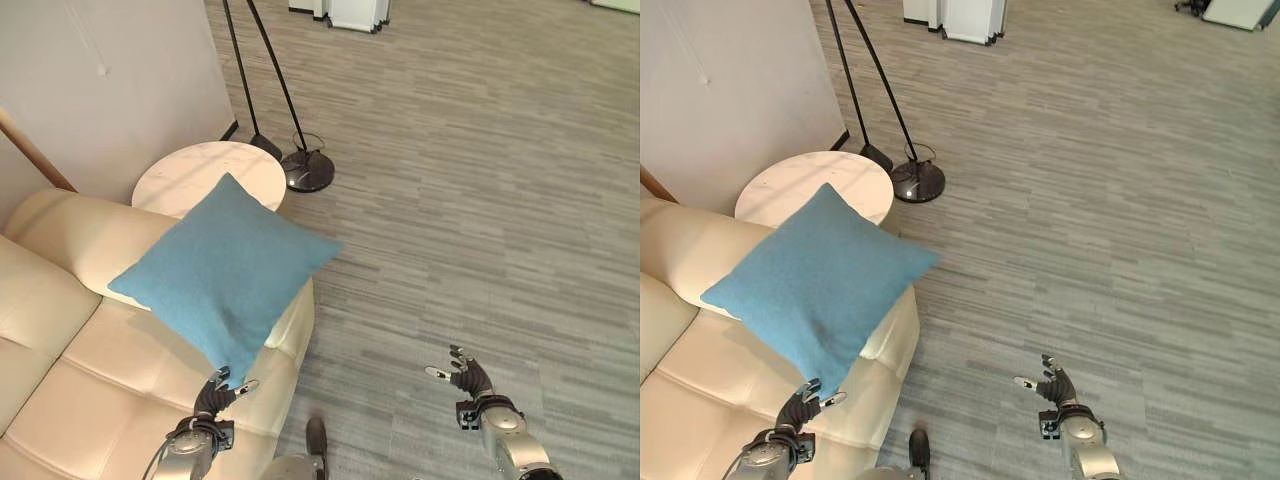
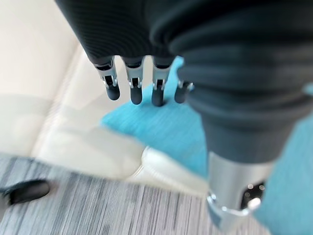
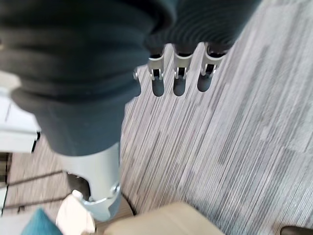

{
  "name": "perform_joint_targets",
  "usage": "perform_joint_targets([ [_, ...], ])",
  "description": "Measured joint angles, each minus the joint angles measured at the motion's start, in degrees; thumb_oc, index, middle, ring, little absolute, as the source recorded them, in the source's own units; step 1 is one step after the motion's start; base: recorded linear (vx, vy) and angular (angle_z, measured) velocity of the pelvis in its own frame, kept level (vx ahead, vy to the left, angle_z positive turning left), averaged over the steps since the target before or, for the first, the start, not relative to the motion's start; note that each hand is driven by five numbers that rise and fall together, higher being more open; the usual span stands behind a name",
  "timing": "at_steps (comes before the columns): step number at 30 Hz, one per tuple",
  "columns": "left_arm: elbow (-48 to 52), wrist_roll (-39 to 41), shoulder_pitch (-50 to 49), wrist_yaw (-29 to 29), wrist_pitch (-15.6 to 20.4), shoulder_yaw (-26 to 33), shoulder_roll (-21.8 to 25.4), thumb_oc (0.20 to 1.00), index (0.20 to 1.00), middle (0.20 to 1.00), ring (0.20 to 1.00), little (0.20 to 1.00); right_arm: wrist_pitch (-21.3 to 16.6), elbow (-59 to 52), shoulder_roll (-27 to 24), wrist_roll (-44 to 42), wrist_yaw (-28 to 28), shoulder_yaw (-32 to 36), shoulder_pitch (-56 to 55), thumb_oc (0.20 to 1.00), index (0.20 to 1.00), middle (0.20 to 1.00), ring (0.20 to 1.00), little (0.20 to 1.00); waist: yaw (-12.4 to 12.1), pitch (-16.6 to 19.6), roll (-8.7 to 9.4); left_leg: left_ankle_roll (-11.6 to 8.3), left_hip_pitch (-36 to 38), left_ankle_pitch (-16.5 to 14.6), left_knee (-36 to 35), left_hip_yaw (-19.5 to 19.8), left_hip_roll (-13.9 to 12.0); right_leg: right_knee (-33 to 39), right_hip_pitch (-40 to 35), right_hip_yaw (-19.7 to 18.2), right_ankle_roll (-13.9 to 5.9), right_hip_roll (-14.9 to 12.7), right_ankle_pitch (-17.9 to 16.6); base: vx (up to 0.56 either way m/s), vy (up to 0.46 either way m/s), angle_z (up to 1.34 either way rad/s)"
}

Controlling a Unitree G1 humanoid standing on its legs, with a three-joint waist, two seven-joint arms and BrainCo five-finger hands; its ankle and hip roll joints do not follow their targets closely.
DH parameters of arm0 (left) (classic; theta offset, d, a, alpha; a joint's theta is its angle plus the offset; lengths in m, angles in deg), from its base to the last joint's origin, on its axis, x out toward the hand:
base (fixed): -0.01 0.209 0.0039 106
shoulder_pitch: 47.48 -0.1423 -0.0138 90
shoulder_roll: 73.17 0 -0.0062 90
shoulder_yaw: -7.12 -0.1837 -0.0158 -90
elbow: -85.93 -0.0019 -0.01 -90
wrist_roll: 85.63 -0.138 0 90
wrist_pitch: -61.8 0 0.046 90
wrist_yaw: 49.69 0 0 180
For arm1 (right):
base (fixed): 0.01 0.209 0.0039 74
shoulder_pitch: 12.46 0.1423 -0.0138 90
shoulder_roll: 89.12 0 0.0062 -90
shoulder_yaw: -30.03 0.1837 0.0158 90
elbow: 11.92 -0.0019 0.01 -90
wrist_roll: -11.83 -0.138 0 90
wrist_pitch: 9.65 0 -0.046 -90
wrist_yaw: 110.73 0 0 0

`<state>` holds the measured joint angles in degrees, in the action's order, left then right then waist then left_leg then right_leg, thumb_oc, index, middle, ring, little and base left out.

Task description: Pick up all the scattered cushions and arrange them neatly on the sofa.

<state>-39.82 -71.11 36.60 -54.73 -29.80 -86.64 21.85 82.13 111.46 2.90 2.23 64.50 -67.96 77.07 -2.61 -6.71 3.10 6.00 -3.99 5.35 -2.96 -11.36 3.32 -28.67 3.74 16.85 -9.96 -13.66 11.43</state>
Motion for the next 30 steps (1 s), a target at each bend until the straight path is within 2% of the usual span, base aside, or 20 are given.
perform_joint_targets([
  [1,0.1,0.0,-0.1,0.0,0.0,0.0,0.1,1.000,1.000,1.000,1.000,1.000,0.0,-0.1,0.3,0.0,0.3,-0.3,-0.2,1.000,1.000,1.000,1.000,1.000,0.0,0.1,-0.41,0.08,1.4,-0.6,-0.6,0.5,0.0,3.1,2.3,-1.1,-0.44,0.2,0.1,0.29,-0.069,0.52],
  [2,0.1,0.0,-0.3,0.0,0.0,-0.1,-0.2,1.000,1.000,1.000,1.000,1.000,0.0,-0.1,0.2,0.0,0.3,-0.2,0.0,1.000,1.000,1.000,1.000,1.000,0.4,0.1,-0.85,-0.04,2.0,-1.1,-0.6,1.6,-0.1,11.0,3.9,-1.8,0.07,0.2,-1.4,0.30,-0.097,0.36],
  [6,-0.4,0.1,-0.3,-0.1,0.0,-0.1,-1.0,1.000,1.000,1.000,1.000,1.000,0.0,0.2,0.1,0.0,0.2,-0.2,-0.4,1.000,1.000,1.000,1.000,1.000,0.9,-0.1,-1.99,-0.63,3.2,-3.2,-0.9,4.3,-0.2,27.6,6.4,-7.8,-0.66,0.1,-12.1,0.23,-0.123,0.31],
  [8,-0.7,0.1,-0.2,-0.7,0.0,0.1,-1.4,1.000,1.000,1.000,1.000,1.000,0.1,0.2,0.1,-0.1,0.1,-0.1,-0.5,1.000,1.000,1.000,1.000,1.000,1.4,0.0,-1.74,-0.98,3.9,-3.4,-1.2,6.0,-0.2,33.9,7.2,-8.6,-0.83,-0.4,-16.5,0.26,-0.145,0.40],
  [10,-2.2,0.3,-0.2,-1.3,0.2,1.4,-2.7,1.000,1.000,1.000,1.000,1.000,0.5,0.9,0.1,0.0,0.0,0.0,-0.5,1.000,1.000,1.000,1.000,1.000,2.3,0.0,-1.29,-2.10,5.3,-4.1,-1.5,8.2,-0.7,33.8,8.6,-9.1,-1.31,-1.0,-19.6,0.24,-0.138,0.65],
  [12,-3.0,0.3,-0.4,-1.9,0.2,1.7,-2.4,1.000,1.000,1.000,1.000,1.000,1.1,1.7,0.2,-0.1,0.0,0.0,-1.4,1.000,1.000,1.000,1.000,1.000,2.7,0.5,-0.10,-4.00,5.7,-4.9,-1.5,10.7,-1.1,32.7,7.7,-10.2,-1.28,-0.4,-18.7,0.30,-0.219,0.80],
  [13,-3.7,0.4,-0.5,-2.0,0.5,1.8,-2.8,1.000,1.000,1.000,1.000,1.000,1.0,2.8,-0.1,-0.1,0.1,0.3,-1.7,1.000,1.000,1.000,1.000,1.000,3.0,0.1,0.29,-5.14,6.8,-5.6,-2.0,11.6,-2.4,31.2,7.0,-10.6,-0.58,0.4,-21.0,0.41,-0.312,0.83],
  [14,-4.5,0.7,-0.4,-2.1,0.8,2.2,-3.5,1.000,1.000,1.000,1.000,1.000,1.2,4.1,-0.5,-0.3,0.1,0.4,-1.7,1.000,1.000,1.000,1.000,1.000,3.4,0.1,-0.99,-6.10,7.4,-6.2,-2.0,12.5,-4.9,29.4,6.6,-10.4,-0.45,2.5,-20.9,0.21,-0.168,0.77],
  [15,-6.4,1.4,-0.7,-1.8,1.0,1.8,-3.8,1.000,1.000,1.000,1.000,1.000,1.3,4.4,-0.8,-0.6,0.2,0.4,-2.4,1.000,1.000,1.000,1.000,1.000,3.6,0.5,-1.91,-6.48,8.1,-6.5,-1.9,12.4,-8.2,29.1,5.5,-10.6,1.23,5.7,-19.8,0.28,-0.261,0.52],
  [16,-8.5,2.9,-0.8,-1.8,1.1,2.0,-4.1,1.000,1.000,1.000,1.000,1.000,1.3,4.0,-1.2,-0.6,0.3,0.1,-1.9,1.000,1.000,1.000,1.000,1.000,3.5,0.5,-2.64,-6.34,8.7,-6.6,-1.6,12.4,-10.3,29.1,4.8,-10.1,2.78,8.2,-18.9,0.33,-0.345,0.25],
  [17,-14.5,6.0,-0.1,-2.0,1.4,4.9,-6.4,1.000,1.000,1.000,1.000,1.000,1.1,3.8,-1.9,-0.7,0.3,0.0,-0.2,1.000,1.000,1.000,1.000,1.000,3.5,0.6,-3.53,-6.89,8.8,-6.0,0.4,12.7,-13.3,29.2,3.1,-7.6,5.40,11.0,-18.6,0.42,-0.427,0.20],
  [18,-18.1,8.2,1.8,-2.5,1.2,6.2,-7.5,1.000,1.000,1.000,1.000,1.000,1.1,3.5,-2.2,-0.9,0.3,0.0,-0.2,1.000,1.000,1.000,1.000,1.000,3.8,0.8,-3.01,-7.73,7.6,-5.4,2.4,13.6,-13.9,30.2,2.1,-6.6,6.61,11.7,-17.9,0.30,-0.290,0.30],
  [21,-18.7,12.6,2.3,-3.3,1.2,6.3,-8.0,1.000,1.000,1.000,1.000,1.000,1.0,0.0,-2.9,-2.3,0.3,-0.2,-0.3,1.000,1.000,1.000,1.000,1.000,3.4,0.9,-0.28,-12.12,2.6,-2.0,9.5,14.3,-14.7,32.7,0.5,-4.7,7.76,12.8,-17.4,0.15,-0.152,0.40],
  [22,-18.2,13.9,2.4,-3.5,1.3,6.3,-8.0,1.000,1.000,1.000,1.000,1.000,1.0,-1.1,-3.0,-2.9,0.3,-0.1,-0.3,1.000,1.000,1.000,1.000,1.000,3.2,0.8,0.20,-14.25,0.3,-0.6,12.8,14.5,-14.6,33.4,-0.2,-3.9,8.51,12.8,-17.3,0.10,-0.120,0.59],
  [23,-17.5,14.2,2.7,-3.9,1.4,6.4,-8.0,1.000,1.000,1.000,1.000,1.000,1.0,-2.1,-3.0,-2.9,0.3,-0.2,-0.4,1.000,1.000,1.000,1.000,1.000,2.9,0.6,0.71,-15.47,-2.6,0.7,17.4,15.3,-14.1,33.4,-0.8,-2.7,9.68,12.5,-16.9,0.09,-0.078,0.72],
  [24,-15.7,14.3,2.7,-4.0,1.6,6.4,-7.9,1.000,1.000,1.000,1.000,1.000,0.9,-3.3,-3.0,-2.9,0.3,-0.3,-0.5,1.000,1.000,1.000,1.000,1.000,2.1,-0.2,1.21,-15.54,-5.6,0.9,21.9,14.0,-13.6,33.7,-1.5,-1.0,10.97,11.9,-16.2,0.11,-0.052,0.64],
  [25,-14.4,14.3,3.0,-4.0,1.8,6.2,-7.9,1.000,1.000,1.000,1.000,1.000,0.8,-3.7,-3.0,-2.9,0.3,-0.5,-0.5,1.000,1.000,1.000,1.000,1.000,1.7,-0.8,2.02,-14.55,-7.1,0.1,23.5,12.2,-13.1,33.7,-1.7,-0.5,11.54,11.6,-15.8,0.12,-0.020,0.57],
  [26,-13.9,14.3,3.4,-4.0,1.9,6.2,-7.9,1.000,1.000,1.000,1.000,1.000,0.8,-4.0,-3.0,-2.9,0.4,-0.6,-0.2,1.000,1.000,1.000,1.000,1.000,0.7,-1.1,1.73,-13.55,-8.9,-1.2,23.6,10.0,-11.8,33.7,-2.0,0.7,12.05,11.2,-15.4,0.14,0.020,0.56],
  [28,-13.9,14.0,4.0,-4.0,1.9,6.2,-7.8,1.000,1.000,1.000,1.000,1.000,0.8,-4.6,-3.1,-2.9,0.5,-0.6,-0.1,1.000,1.000,1.000,1.000,1.000,0.6,-1.9,1.36,-11.94,-10.4,-2.5,17.6,4.2,-10.3,33.7,-2.2,3.7,12.50,11.0,-14.8,0.18,0.049,0.72],
  [30,-13.9,13.8,4.5,-4.1,1.8,6.1,-7.6,1.000,1.000,1.000,1.000,1.000,0.8,-4.5,-3.0,-2.9,0.4,-0.7,-0.1,1.000,1.000,1.000,1.000,1.000,0.8,-2.2,0.76,-11.69,-10.6,-2.3,10.2,-1.5,-10.0,33.8,-2.5,6.2,11.93,11.5,-14.0,0.12,0.052,0.90],
])
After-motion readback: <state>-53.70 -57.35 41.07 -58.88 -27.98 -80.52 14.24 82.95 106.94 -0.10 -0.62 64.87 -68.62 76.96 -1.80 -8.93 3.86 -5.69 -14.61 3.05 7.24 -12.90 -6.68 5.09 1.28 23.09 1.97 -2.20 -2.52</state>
